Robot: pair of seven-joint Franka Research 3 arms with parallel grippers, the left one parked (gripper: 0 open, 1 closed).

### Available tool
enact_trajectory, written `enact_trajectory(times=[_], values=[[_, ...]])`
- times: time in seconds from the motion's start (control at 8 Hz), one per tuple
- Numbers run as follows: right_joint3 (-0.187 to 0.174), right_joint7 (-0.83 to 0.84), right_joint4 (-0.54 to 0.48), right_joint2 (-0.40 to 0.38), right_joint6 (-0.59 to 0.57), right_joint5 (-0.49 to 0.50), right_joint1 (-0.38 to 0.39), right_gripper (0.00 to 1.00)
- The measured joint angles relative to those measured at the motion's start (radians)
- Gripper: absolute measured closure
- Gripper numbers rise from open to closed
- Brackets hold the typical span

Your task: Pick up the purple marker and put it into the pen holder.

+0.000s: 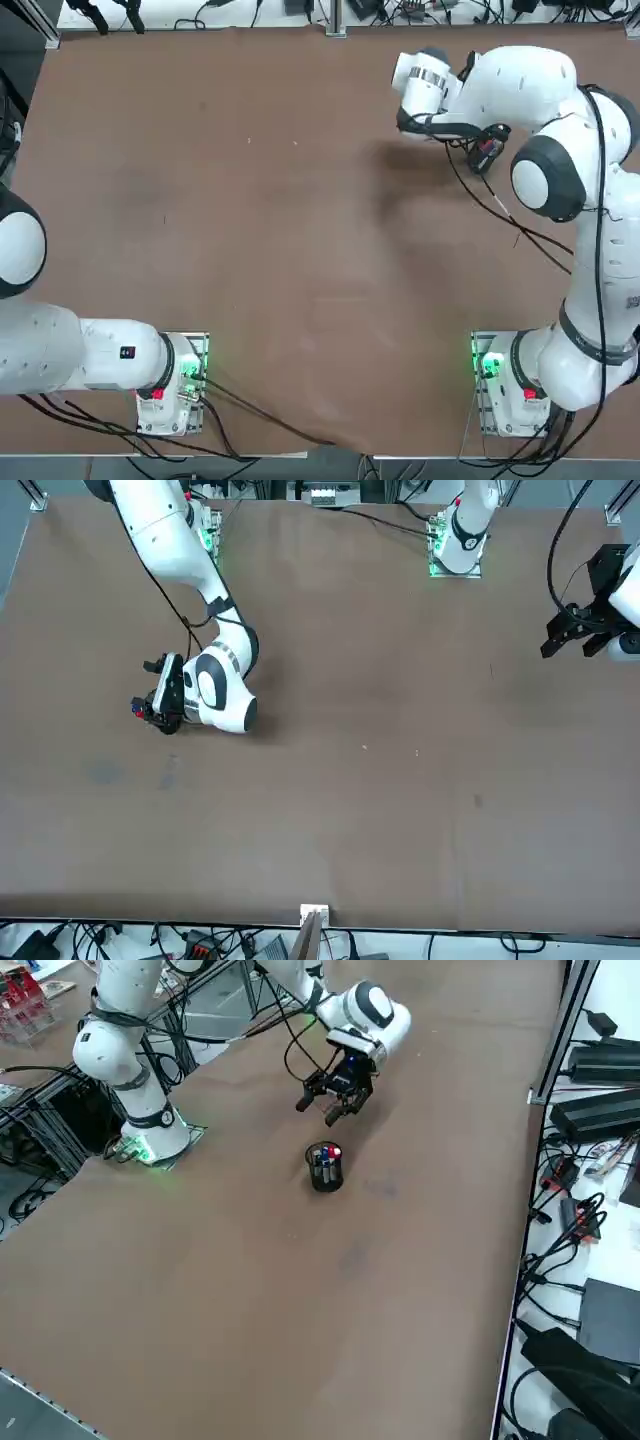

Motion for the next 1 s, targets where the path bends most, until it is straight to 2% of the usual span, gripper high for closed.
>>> enact_trajectory(times=[0.25, 0.5, 1.0], values=[[0.0, -0.186, 0.101, -0.028, -0.053, 0.098, 0.003, 0.0], [-0.004, -0.422, 0.123, -0.093, -0.049, 0.18, -0.013, 0.0], [-0.014, -0.993, 0.168, -0.158, 0.047, 0.359, -0.136, 0.0]])
